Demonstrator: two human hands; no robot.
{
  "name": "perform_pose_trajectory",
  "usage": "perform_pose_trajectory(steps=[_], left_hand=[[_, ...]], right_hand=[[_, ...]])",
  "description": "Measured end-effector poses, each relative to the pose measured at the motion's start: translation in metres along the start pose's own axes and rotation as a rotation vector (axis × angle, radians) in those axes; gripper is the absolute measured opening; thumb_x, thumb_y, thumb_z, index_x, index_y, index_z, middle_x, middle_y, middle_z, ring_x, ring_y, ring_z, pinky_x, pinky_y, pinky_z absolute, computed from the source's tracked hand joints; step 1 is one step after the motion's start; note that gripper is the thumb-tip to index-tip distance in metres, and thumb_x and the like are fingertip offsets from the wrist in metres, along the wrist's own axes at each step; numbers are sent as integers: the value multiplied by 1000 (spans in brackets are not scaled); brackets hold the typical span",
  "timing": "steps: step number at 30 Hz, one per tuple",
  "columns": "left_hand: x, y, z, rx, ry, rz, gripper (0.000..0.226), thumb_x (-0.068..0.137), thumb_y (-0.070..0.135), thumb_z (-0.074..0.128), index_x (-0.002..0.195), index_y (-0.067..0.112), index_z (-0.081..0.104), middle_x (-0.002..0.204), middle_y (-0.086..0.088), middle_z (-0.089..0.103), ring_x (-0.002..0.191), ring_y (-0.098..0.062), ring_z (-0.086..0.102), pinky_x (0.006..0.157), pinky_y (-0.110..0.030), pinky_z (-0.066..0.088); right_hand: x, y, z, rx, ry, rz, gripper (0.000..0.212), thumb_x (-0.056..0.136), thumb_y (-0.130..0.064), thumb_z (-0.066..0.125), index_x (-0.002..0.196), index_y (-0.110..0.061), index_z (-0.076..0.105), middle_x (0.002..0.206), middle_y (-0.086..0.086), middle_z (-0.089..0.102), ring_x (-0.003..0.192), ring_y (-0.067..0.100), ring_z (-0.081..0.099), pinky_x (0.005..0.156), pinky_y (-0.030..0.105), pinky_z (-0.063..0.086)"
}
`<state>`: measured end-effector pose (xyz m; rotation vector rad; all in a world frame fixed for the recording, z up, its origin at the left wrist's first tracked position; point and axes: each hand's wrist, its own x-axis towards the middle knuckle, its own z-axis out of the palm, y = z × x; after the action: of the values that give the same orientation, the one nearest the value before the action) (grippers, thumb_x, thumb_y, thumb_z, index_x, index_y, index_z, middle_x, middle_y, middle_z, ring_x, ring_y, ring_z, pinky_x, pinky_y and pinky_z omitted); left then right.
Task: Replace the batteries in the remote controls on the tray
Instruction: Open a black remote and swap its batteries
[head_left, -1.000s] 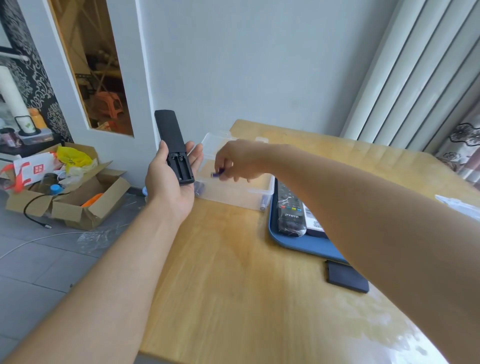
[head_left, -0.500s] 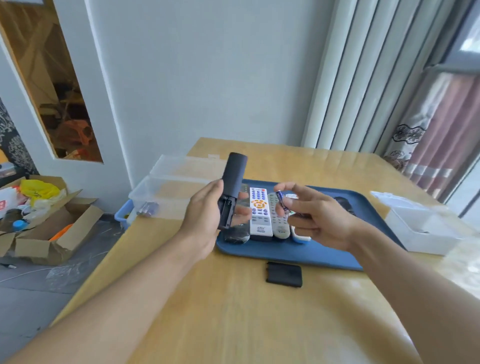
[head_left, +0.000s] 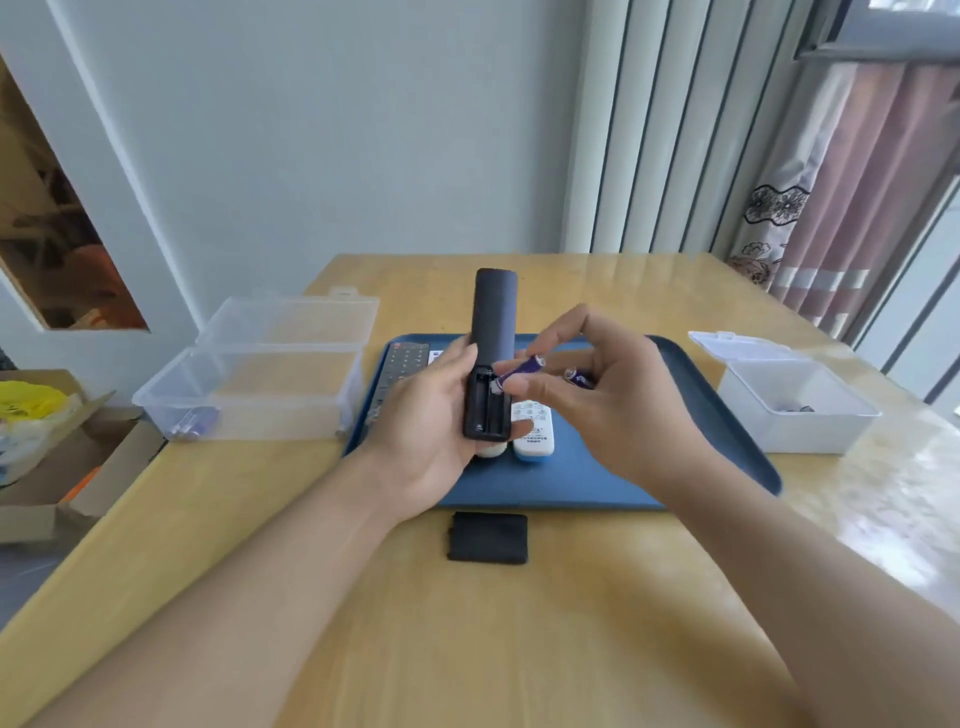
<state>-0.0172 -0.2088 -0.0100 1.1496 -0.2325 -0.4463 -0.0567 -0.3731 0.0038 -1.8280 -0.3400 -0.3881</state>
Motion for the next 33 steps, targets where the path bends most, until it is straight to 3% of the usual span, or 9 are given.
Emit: perform_pose_trajectory(steps=[4, 9, 13, 15, 18, 22, 26, 30, 33], left_hand=[[-4, -4, -3, -25, -129, -15, 41, 112, 27, 28, 147, 19, 48, 139, -16, 60, 128, -31, 59, 101, -57, 52], [-8, -7, -2, 11, -166, -49, 37, 112, 29, 31, 142, 23, 52, 135, -6, 63, 114, -25, 64, 83, -54, 59], [-13, -6, -1, 113, -181, -80, 50, 109, 48, 25, 135, 21, 59, 127, -2, 67, 102, -18, 70, 76, -43, 60], [-14, -7, -1, 74, -187, -103, 58, 107, 54, 22, 124, 22, 69, 127, -4, 67, 106, -20, 67, 83, -45, 59], [-12, -7, -3, -7, -178, -117, 61, 107, 55, 24, 140, 16, 58, 141, -11, 59, 119, -27, 59, 92, -50, 57], [-12, -8, -1, -36, -178, -154, 64, 108, 52, 26, 143, 5, 52, 138, -16, 57, 120, -32, 58, 98, -54, 55], [-13, -10, 0, -41, -198, -142, 49, 110, 38, 36, 147, 8, 47, 126, -17, 63, 114, -39, 60, 100, -60, 52], [-13, -11, -1, -56, -190, -96, 37, 109, 22, 38, 141, 10, 52, 107, -14, 70, 109, -40, 65, 93, -59, 56], [-11, -10, -3, -96, -161, -86, 39, 109, 21, 36, 141, 3, 50, 125, -17, 69, 112, -38, 69, 91, -58, 57]], right_hand=[[-3, 4, 5, -170, 39, -55, 17, 77, -14, 86, 77, -19, 70, 78, -11, 76, 58, -2, 56, 59, 7, 36], [-7, -1, 3, -101, 14, -29, 13, 79, -4, 83, 91, -7, 78, 57, -22, 62, 51, -5, 55, 59, 6, 46], [-6, 0, 9, -38, 11, 25, 20, 77, -3, 84, 94, -11, 77, 72, 0, 70, 55, 2, 61, 64, 29, 63], [-7, 3, 10, -51, 35, 28, 17, 76, -5, 86, 88, -10, 75, 66, -8, 69, 54, 2, 62, 61, 22, 60], [-7, 4, 11, -229, 44, -4, 17, 74, -20, 88, 88, -15, 79, 66, -14, 65, 50, -3, 52, 54, 7, 39], [-6, 11, 14, -369, 53, -27, 26, 69, -38, 90, 91, -34, 77, 69, -7, 60, 61, -1, 54, 60, 15, 38], [-4, 8, 11, -424, 109, -4, 54, 54, -60, 85, 95, -36, 60, 58, -14, 40, 58, 10, 56, 63, 44, 53], [-3, 4, 8, -574, 99, 8, 60, 54, -67, 81, 97, -34, 54, 63, -10, 37, 54, 7, 41, 58, 33, 38], [2, 2, 0, -263, 147, 79, 41, 79, -56, 74, 96, -24, 54, 66, -8, 38, 50, 3, 42, 53, 22, 35]])
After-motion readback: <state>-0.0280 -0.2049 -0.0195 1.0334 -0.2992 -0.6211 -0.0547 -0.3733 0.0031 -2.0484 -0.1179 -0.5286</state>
